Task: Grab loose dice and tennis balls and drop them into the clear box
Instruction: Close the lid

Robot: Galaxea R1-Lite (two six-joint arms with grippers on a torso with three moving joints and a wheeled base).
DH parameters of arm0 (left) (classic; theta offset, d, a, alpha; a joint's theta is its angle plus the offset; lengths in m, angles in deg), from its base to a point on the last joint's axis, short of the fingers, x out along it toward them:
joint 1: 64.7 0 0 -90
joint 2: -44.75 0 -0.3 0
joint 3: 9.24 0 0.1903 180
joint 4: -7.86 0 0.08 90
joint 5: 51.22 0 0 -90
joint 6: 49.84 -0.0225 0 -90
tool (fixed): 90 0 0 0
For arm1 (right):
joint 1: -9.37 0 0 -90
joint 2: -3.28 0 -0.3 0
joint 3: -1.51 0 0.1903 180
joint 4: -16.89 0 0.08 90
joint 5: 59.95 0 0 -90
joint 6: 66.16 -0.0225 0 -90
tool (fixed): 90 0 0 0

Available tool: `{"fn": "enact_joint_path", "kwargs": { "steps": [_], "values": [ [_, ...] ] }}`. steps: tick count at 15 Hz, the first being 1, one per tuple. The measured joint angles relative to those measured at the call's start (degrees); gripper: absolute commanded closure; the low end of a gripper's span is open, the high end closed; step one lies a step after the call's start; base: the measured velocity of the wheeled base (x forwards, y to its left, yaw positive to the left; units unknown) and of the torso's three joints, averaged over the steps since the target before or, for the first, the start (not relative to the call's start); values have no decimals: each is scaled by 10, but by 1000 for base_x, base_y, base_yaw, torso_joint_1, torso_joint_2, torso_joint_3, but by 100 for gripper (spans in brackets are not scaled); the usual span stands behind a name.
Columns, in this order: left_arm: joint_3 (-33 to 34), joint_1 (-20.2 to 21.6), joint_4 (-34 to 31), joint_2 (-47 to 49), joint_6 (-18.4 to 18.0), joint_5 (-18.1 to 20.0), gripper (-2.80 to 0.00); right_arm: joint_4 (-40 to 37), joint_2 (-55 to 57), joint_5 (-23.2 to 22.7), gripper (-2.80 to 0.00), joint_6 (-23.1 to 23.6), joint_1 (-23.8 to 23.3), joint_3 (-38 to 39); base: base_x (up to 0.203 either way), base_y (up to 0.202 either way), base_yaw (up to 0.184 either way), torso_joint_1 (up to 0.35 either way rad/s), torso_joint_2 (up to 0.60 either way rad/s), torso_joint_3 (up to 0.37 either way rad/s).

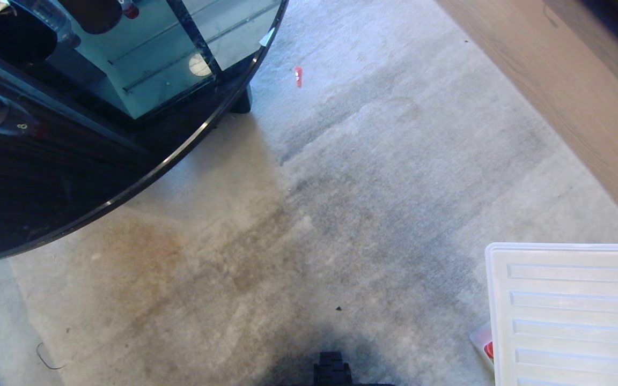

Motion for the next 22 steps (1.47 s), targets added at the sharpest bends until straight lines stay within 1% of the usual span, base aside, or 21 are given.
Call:
{"fn": "enact_joint_path", "kwargs": {
  "steps": [22],
  "values": [
    [0,0,0,0,1,-2,0,0,0,0,0,0,0,0,0,0,0,0,0,0]
  ]
}}
